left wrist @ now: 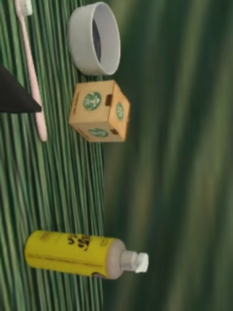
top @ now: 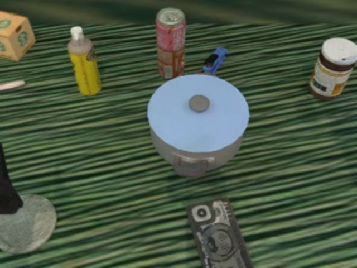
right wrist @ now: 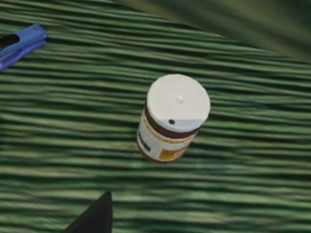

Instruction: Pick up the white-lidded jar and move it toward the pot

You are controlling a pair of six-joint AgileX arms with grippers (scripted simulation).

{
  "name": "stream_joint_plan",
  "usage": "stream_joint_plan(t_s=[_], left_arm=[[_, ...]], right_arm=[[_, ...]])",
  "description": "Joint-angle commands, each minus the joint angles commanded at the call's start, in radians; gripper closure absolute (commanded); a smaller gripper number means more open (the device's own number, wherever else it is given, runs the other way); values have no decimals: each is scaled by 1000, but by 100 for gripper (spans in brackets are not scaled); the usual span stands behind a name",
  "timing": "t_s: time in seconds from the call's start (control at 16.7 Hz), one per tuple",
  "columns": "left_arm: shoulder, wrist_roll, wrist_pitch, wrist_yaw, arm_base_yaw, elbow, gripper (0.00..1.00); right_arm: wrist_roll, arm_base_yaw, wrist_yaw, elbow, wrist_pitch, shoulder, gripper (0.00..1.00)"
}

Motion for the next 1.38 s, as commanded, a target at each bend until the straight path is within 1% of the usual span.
stream_joint_plan(t_s=[0.48, 0.78, 0.9, 1.08, 1.38], left_arm=[[0, 0, 0, 0, 0, 0, 0], [0, 0, 0, 0, 0, 0, 0], [0, 0, 0, 0, 0, 0, 0], [0, 0, 0, 0, 0, 0, 0], [0, 0, 0, 0, 0, 0, 0]], right_arm=[[-215, -5, -26, 886, -485, 848, 0], [-319, -6, -37, 1321, -698, 1258, 0], [-348, -6, -40, 1440, -753, 1372, 0], [-373, -5, -43, 1545, -800, 1475, 0], [-377, -4, -44, 1561, -806, 1491, 0]])
